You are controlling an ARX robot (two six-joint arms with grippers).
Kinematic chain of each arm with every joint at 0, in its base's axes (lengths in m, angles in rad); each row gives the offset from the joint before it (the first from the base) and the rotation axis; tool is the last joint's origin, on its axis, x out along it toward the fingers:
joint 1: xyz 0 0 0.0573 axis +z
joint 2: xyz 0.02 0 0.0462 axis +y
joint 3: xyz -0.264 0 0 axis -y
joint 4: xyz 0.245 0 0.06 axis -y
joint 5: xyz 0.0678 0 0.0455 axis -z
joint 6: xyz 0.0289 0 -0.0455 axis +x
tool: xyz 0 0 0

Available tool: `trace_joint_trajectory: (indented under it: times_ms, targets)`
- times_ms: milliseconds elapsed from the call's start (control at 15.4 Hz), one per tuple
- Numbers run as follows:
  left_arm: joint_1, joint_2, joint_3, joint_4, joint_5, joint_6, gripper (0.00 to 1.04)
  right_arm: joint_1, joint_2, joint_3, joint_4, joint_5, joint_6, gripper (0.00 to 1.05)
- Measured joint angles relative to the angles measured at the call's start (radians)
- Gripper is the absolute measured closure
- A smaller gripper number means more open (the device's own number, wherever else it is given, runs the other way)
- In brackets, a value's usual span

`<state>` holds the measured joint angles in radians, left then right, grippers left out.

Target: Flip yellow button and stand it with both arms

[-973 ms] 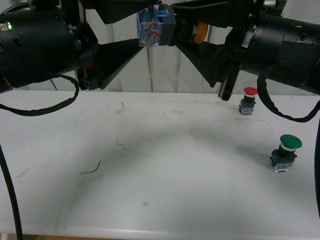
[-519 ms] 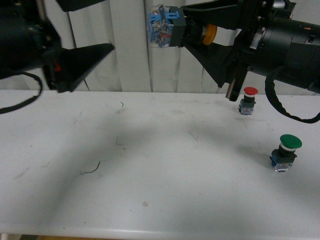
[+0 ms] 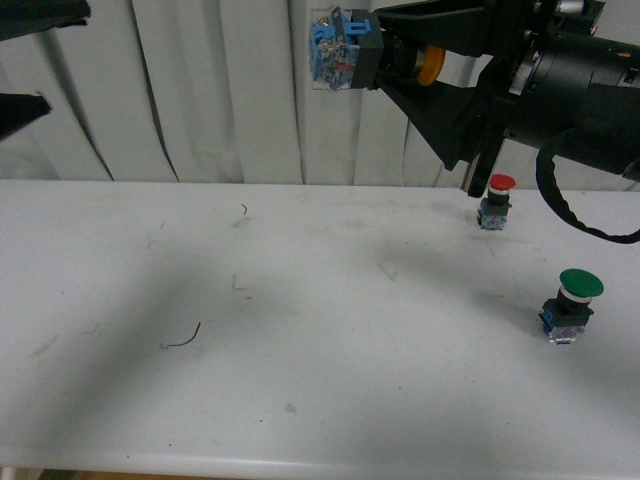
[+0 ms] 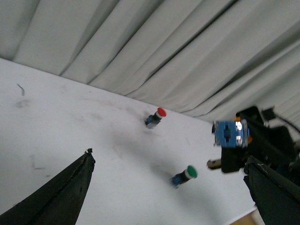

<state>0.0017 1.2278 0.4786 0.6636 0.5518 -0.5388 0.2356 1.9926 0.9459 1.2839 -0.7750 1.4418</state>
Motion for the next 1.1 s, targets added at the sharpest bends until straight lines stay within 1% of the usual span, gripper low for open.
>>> trace_joint_trajectory:
  times_ms: [130, 195, 260, 324, 389, 454, 519, 584, 649, 714, 779, 1103]
  targets:
    - [-0.003, -0.096, -0.03, -0.082, -0.023, 0.091, 0.07, 0.0, 0.0, 0.001, 0.0, 0.0, 0.0, 0.7]
    - [-0.016, -0.307, -0.077, -0.264, -0.061, 0.279, 0.07, -0.001, 0.0, 0.002, 0.0, 0.001, 0.0, 0.7]
    - [-0.094, -0.661, -0.122, -0.491, -0.259, 0.536, 0.1, 0.001, -0.002, 0.003, 0.0, 0.003, -0.013, 0.7]
    - [-0.149, -0.713, -0.156, -0.423, -0.476, 0.538, 0.22, 0.002, -0.003, 0.003, 0.0, 0.003, -0.019, 0.7]
    - [-0.135, -0.742, -0.206, -0.42, -0.611, 0.539, 0.35, 0.006, -0.005, 0.004, 0.0, 0.004, -0.029, 0.7]
    - [-0.104, -0.756, -0.264, -0.428, -0.663, 0.539, 0.49, 0.008, -0.009, 0.004, -0.001, 0.001, -0.037, 0.7]
    - [-0.055, -0.788, -0.297, -0.431, -0.587, 0.539, 0.64, 0.013, -0.014, 0.005, -0.001, 0.0, -0.047, 0.7]
    - [-0.004, -0.814, -0.308, -0.426, -0.556, 0.539, 0.74, 0.014, -0.018, 0.005, -0.001, 0.0, -0.05, 0.7]
    - [0.005, -0.841, -0.319, -0.422, -0.567, 0.539, 0.85, 0.015, -0.023, 0.005, 0.001, 0.0, -0.057, 0.7]
    - [-0.002, -0.861, -0.339, -0.423, -0.552, 0.539, 0.98, 0.021, -0.024, 0.005, 0.0, 0.0, -0.064, 0.7]
    - [-0.005, -0.87, -0.356, -0.432, -0.551, 0.538, 1.03, 0.021, -0.025, 0.005, 0.0, -0.001, -0.072, 0.7]
    - [-0.003, -0.968, -0.416, -0.472, -0.552, 0.539, 1.03, 0.033, -0.027, -0.001, 0.0, -0.005, -0.108, 0.7]
